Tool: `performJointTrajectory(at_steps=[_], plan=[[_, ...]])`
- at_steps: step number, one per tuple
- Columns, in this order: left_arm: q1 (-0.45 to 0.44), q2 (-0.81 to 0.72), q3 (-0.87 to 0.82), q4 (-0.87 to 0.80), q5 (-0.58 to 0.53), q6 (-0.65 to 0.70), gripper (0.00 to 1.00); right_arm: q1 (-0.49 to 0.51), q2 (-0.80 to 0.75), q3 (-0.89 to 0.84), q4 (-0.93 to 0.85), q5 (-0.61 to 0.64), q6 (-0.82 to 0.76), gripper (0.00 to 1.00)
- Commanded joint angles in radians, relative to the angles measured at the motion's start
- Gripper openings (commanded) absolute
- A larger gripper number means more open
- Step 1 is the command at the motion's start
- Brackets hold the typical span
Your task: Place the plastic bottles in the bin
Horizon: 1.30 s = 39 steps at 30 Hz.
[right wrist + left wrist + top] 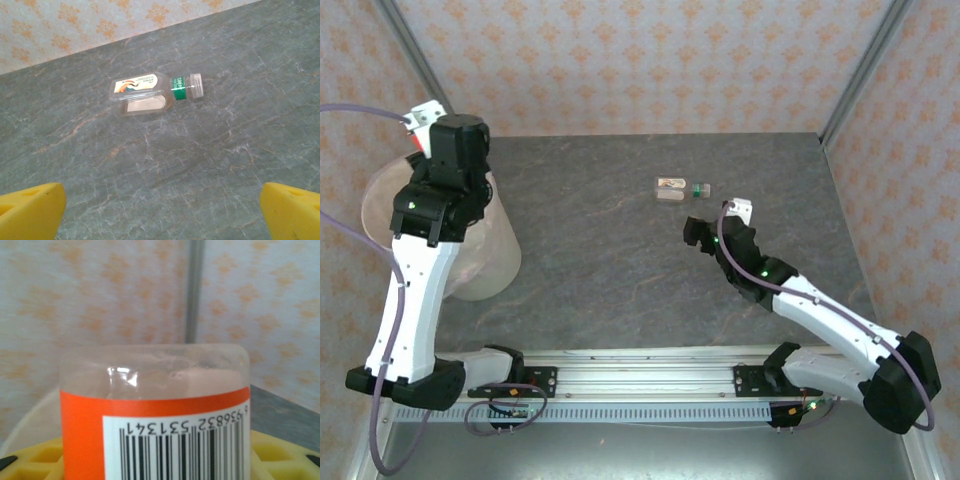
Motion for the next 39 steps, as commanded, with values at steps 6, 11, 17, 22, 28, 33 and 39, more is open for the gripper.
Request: performJointTrajectory(at_steps=[6,11,17,22,28,33,39], plan=[[0.267,-0.062,-0.082,0.038,-0.017,0.186,0.56,-0.005,0.049,0.067,-0.028,-0.012,0.020,0.99],[0.432,-0.088,-0.165,0.110,0.066,0.196,0.55,-0.006,0.067,0.085,-0.036,-0.028,0.054,0.99],[0.573,-0.092,-0.233,0.174,0.139,0.239,0.58,-0.007,0.085,0.094,-0.034,-0.039,0.075,0.99],[0.679,-0.069,-0.280,0.185,0.292,0.289,0.58,-0.006,0.107,0.112,-0.047,-0.046,0.071,0.99],[0.727,-0.075,-0.359,0.283,0.403,0.304,0.61,-0.006,0.118,0.136,-0.053,-0.065,0.079,0.99],[0.730,-0.024,-0.304,0.248,0.480,0.292,0.61,-0.005,0.154,0.146,-0.053,-0.073,0.080,0.99],[0.730,0.013,-0.218,0.181,0.513,0.255,0.61,-0.007,0.161,0.154,-0.070,-0.078,0.105,0.99]])
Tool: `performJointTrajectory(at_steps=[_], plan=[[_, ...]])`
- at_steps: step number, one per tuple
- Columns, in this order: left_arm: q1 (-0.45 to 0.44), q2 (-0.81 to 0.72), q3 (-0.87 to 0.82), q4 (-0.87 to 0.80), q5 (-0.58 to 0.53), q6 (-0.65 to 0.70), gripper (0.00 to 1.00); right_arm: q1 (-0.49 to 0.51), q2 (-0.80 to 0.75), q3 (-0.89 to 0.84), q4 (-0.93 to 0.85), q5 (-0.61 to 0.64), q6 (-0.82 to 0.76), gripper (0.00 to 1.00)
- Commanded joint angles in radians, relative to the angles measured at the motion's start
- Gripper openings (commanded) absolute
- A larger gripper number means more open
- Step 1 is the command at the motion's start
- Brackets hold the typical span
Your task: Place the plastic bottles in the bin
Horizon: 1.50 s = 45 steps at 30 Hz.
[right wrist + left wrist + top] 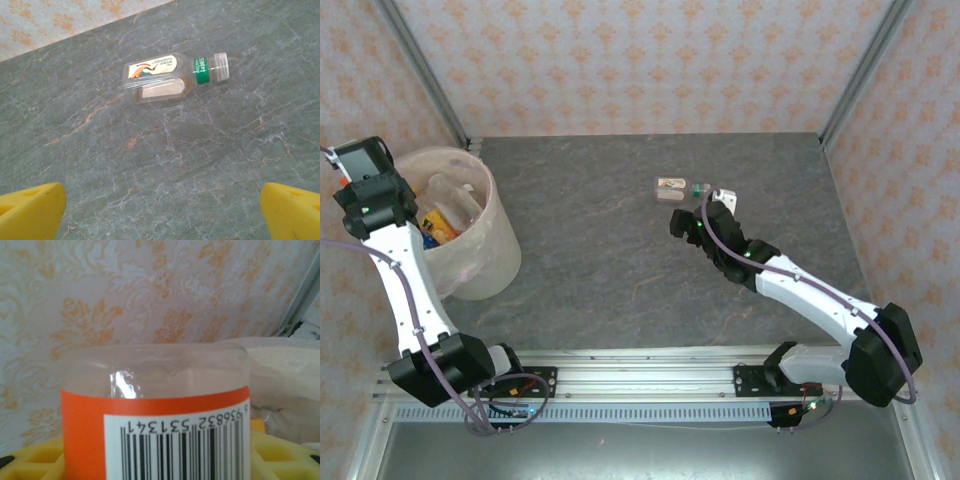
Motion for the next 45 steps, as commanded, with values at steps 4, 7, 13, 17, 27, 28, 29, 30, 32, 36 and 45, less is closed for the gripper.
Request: performJointTrajectory(at_steps=[4,7,13,17,27,28,29,30,32,36,45], plan=[[0.013,-0.028,-0.024,0.016,-0.010,0.020,0.62,-0.006,-0.002,0.026,-0.018,0.002,0.033,0.99],[0.013,-0.035,-0.060,0.023,-0.047,0.023,0.70,-0.006,0.000,0.024,-0.016,0.003,0.031,0.99],[0.013,-0.054,-0.042,-0.005,-0.049,-0.026,0.93,-0.006,0.010,0.037,-0.015,-0.006,0.027,1.00],[0.013,-0.052,0.043,-0.074,-0.007,-0.095,1.00,-0.006,0.018,0.039,-0.013,-0.009,0.030,1.00],[0.013,-0.031,0.065,-0.197,0.199,-0.330,1.00,-0.006,0.024,0.036,-0.016,-0.016,0.042,1.00],[0.013,-0.033,0.053,-0.198,0.226,-0.359,1.00,-0.006,0.024,0.036,-0.016,-0.017,0.040,1.00],[0.013,-0.032,0.044,-0.201,0.242,-0.378,1.00,-0.006,0.024,0.036,-0.017,-0.015,0.040,1.00],[0.013,-0.029,0.035,-0.201,0.257,-0.394,1.00,-0.006,0.023,0.038,-0.020,-0.016,0.038,1.00],[0.013,-0.021,0.014,-0.192,0.287,-0.409,1.00,-0.006,0.022,0.038,-0.025,-0.016,0.037,1.00],[0.013,0.022,-0.007,-0.212,0.322,-0.429,1.00,-0.005,0.018,0.031,-0.025,-0.012,0.040,1.00],[0.013,0.047,-0.042,-0.247,0.263,-0.486,1.00,-0.006,0.018,0.022,-0.026,-0.009,0.040,1.00]])
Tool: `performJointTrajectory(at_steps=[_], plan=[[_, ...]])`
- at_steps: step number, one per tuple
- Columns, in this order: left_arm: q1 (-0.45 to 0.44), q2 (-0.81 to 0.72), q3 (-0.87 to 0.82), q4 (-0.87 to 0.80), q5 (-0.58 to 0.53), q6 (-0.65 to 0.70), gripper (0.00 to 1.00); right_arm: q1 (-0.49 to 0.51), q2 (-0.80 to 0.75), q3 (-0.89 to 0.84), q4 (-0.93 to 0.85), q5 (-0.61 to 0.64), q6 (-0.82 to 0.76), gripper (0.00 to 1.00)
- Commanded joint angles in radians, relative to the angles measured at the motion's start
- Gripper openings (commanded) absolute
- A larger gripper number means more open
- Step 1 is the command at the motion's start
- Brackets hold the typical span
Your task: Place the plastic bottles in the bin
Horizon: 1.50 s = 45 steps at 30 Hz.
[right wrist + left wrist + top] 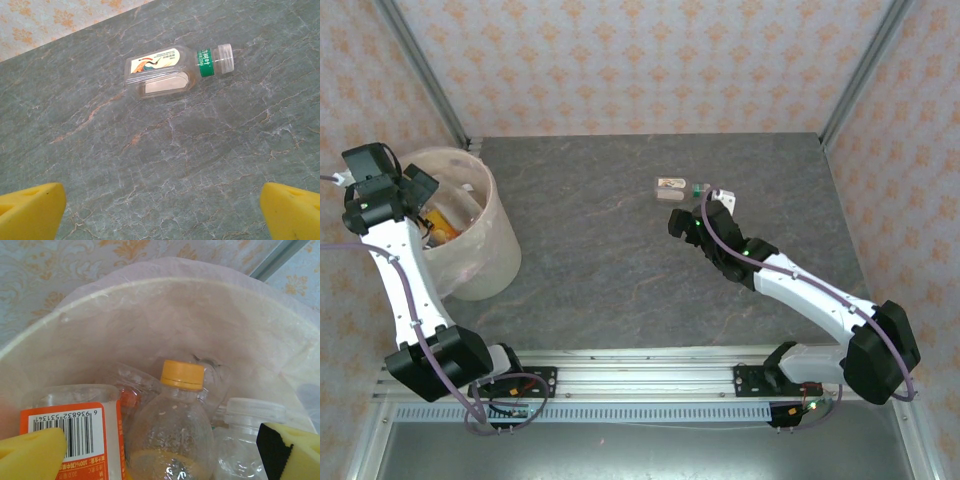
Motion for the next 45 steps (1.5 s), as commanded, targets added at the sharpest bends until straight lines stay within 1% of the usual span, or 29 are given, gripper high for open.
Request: performJointTrajectory(at_steps=[1,5,9,11,14,16,20,24,26,28,30,33,36,39,41,45], plan=[[0.007,0.019,-0.025,-0.087,0.030,-0.055,1.00,-0.006,0.001,0.012,-0.019,0.010,0.008,1.00],[0.007,0.005,0.031,-0.098,0.092,-0.058,1.00,-0.006,0.001,0.013,-0.017,0.014,0.005,0.99],[0.006,-0.044,0.074,-0.082,0.197,-0.083,1.00,-0.005,0.005,0.015,-0.006,0.014,0.005,0.99],[-0.005,-0.077,0.084,-0.080,0.200,-0.119,1.00,-0.008,0.004,0.017,0.004,0.012,0.001,0.99],[-0.063,-0.137,0.087,-0.067,0.157,-0.173,1.00,-0.015,0.004,0.025,0.013,0.028,0.007,0.99],[-0.128,-0.186,0.077,-0.042,0.138,-0.213,1.00,-0.032,0.002,0.031,0.022,0.033,0.013,0.99],[-0.268,-0.284,0.026,0.030,0.182,-0.310,1.00,-0.092,0.009,0.040,0.031,0.012,0.060,0.99],[-0.439,-0.407,-0.126,0.198,0.182,-0.424,1.00,-0.150,0.039,0.060,0.041,-0.050,0.060,0.99],[-0.520,-0.427,-0.177,0.252,0.186,-0.460,1.00,-0.172,0.065,0.091,0.013,-0.062,0.060,0.99],[-0.611,-0.412,-0.178,0.254,0.175,-0.458,1.00,-0.199,0.092,0.132,-0.029,-0.074,0.066,0.99],[-0.726,-0.384,-0.159,0.243,0.122,-0.435,1.00,-0.229,0.117,0.169,-0.066,-0.091,0.079,0.99],[-0.882,-0.345,-0.157,0.274,0.041,-0.407,1.00,-0.273,0.156,0.205,-0.098,-0.107,0.113,0.99],[-0.995,-0.306,-0.208,0.347,-0.005,-0.405,1.00,-0.324,0.196,0.227,-0.121,-0.125,0.175,0.99],[-1.091,-0.263,-0.284,0.428,-0.025,-0.427,1.00,-0.373,0.250,0.263,-0.143,-0.180,0.211,0.99],[-1.133,-0.234,-0.317,0.456,-0.028,-0.436,1.00,-0.396,0.306,0.311,-0.190,-0.187,0.217,0.99],[-1.179,-0.203,-0.370,0.510,-0.004,-0.429,1.00,-0.445,0.420,0.422,-0.284,-0.255,0.237,0.99]])
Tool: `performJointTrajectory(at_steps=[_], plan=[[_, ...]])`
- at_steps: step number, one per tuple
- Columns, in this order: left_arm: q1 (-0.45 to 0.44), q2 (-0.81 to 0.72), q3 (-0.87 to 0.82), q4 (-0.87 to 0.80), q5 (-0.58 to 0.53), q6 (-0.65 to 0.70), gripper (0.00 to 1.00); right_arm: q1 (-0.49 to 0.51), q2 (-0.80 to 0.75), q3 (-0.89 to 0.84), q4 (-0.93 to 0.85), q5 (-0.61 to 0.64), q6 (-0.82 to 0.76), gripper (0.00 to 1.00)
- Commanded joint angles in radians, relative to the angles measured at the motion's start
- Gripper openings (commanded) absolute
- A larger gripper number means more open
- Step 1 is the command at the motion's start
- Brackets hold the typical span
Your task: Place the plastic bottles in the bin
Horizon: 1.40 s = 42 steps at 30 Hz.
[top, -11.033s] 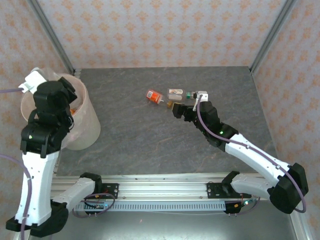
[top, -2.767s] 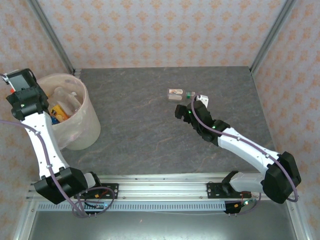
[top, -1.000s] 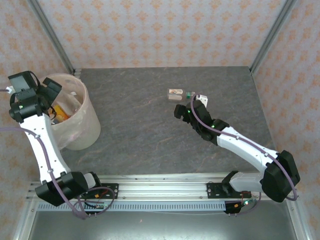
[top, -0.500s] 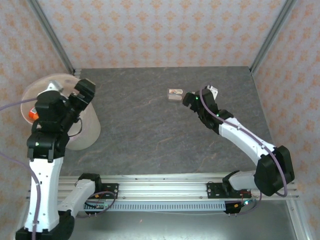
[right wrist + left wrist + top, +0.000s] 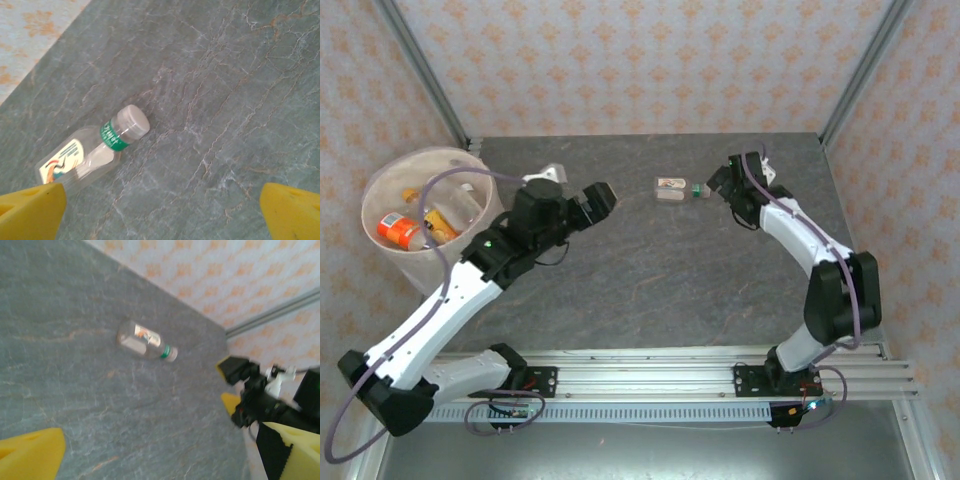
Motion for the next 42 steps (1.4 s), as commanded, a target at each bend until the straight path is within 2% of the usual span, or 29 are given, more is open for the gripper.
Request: performJointTrajectory(at_steps=[1,5,11,14,18,23,30,32,38,42], plan=[[-0.021,-0.001,-0.037,0.106,-0.014,-0.006,1.00,-0.034,0.076,0.085,-0.099,-0.072,0.055,0.99],[-0.027,-0.012,-0.099,0.137,-0.012,-0.017,1.00,-0.061,0.195,0.210,-0.191,-0.122,0.126,0.99],[-0.029,-0.059,-0.187,0.120,-0.071,-0.057,1.00,-0.062,0.325,0.330,-0.221,-0.198,0.262,0.99],[-0.029,-0.090,-0.221,0.091,-0.099,-0.069,1.00,-0.060,0.385,0.374,-0.198,-0.321,0.357,0.99],[-0.029,-0.136,-0.266,0.072,-0.138,-0.089,1.00,-0.063,0.453,0.389,-0.169,-0.356,0.509,0.99],[-0.029,-0.183,-0.300,0.050,-0.173,-0.094,1.00,-0.061,0.552,0.480,-0.143,-0.468,0.576,1.00],[-0.028,-0.195,-0.316,0.041,-0.187,-0.083,1.00,-0.063,0.619,0.533,-0.154,-0.452,0.638,0.98],[-0.028,-0.186,-0.306,0.045,-0.168,-0.065,1.00,-0.062,0.634,0.544,-0.144,-0.466,0.645,0.94],[-0.029,-0.147,-0.283,0.032,-0.159,-0.040,1.00,-0.063,0.626,0.520,-0.119,-0.440,0.641,0.67],[-0.028,-0.121,-0.275,0.052,-0.134,-0.032,1.00,-0.063,0.585,0.465,-0.040,-0.438,0.651,0.58]])
